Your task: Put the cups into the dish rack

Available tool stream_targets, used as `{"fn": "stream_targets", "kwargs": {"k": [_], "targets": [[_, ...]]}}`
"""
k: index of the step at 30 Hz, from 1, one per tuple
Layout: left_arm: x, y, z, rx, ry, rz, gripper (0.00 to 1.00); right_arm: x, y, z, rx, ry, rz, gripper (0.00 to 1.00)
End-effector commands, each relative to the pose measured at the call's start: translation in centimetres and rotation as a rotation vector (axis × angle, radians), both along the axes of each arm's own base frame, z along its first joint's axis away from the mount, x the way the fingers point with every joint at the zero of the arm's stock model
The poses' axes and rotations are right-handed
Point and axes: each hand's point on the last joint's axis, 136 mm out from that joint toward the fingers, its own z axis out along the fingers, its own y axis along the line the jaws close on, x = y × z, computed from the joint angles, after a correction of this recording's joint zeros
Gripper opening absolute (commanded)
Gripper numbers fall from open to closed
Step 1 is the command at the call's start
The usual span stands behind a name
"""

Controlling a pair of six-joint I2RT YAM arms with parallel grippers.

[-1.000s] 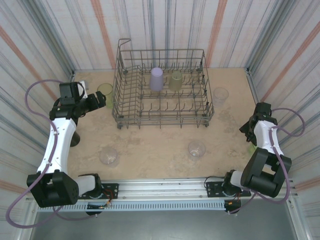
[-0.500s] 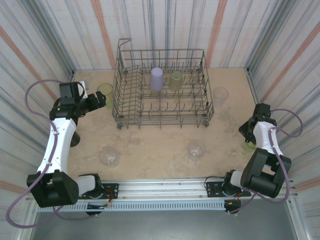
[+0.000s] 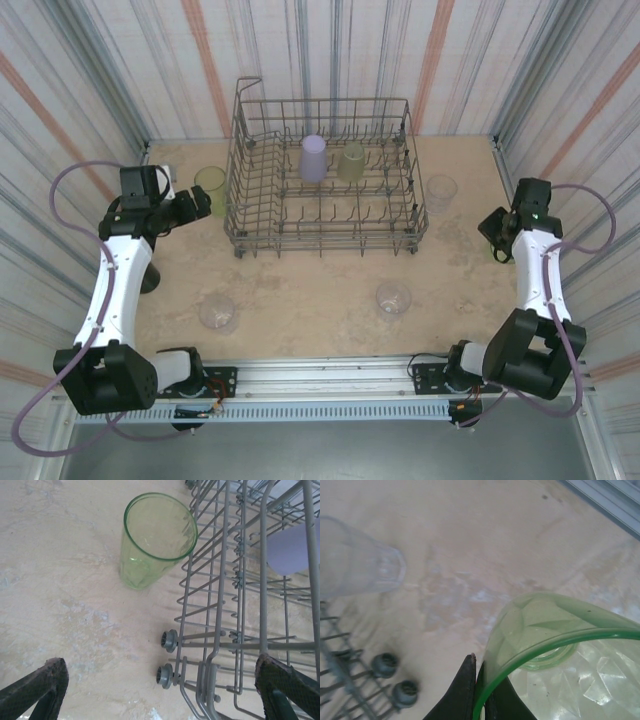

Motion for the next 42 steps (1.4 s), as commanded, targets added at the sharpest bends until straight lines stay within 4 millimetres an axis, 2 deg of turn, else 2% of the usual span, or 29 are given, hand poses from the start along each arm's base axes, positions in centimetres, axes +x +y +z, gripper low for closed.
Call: {"fn": "stream_targets", "kwargs": {"k": [1,10,18,22,31,37,42], "targets": [[-1.6,-0.1,2.6,-0.008,-0.032,0.014,0.99,1.3,1.7,2.1,0.025,-0.046,0.069,0.00],[-4.4,-2.1,4.8,-0.148,0.027,0.004,0.99,5.6,5.2,6.9,0.017,-0.144,0.213,0.00],[-6.0,-3.6,6.5,-0.283,0.009,0.029,0.99,8.7,11.3,10.2,0.039,-0.224,0.381,0.00],[-6.1,-4.5,7.5,-0.325,-0.006,0.025,0.99,9.4,14.7,11.2,0.095,-0.270,0.464,0.00],[-5.5,-7.2,9.9,-0.388,-0.060,-0.007,0.99,10.0,20.9,14.0,0.203,-0.391,0.620,0.00],[-4.4,-8.2,10.3,-0.376,-0.065,-0.004,0.99,10.1,24.8,14.4,0.339,-0.455,0.740,0.00],[-3.5,-10.2,11.2,-0.407,-0.088,-0.039,0.99,10.1,27.7,14.7,0.451,-0.503,0.812,0.00]]}}
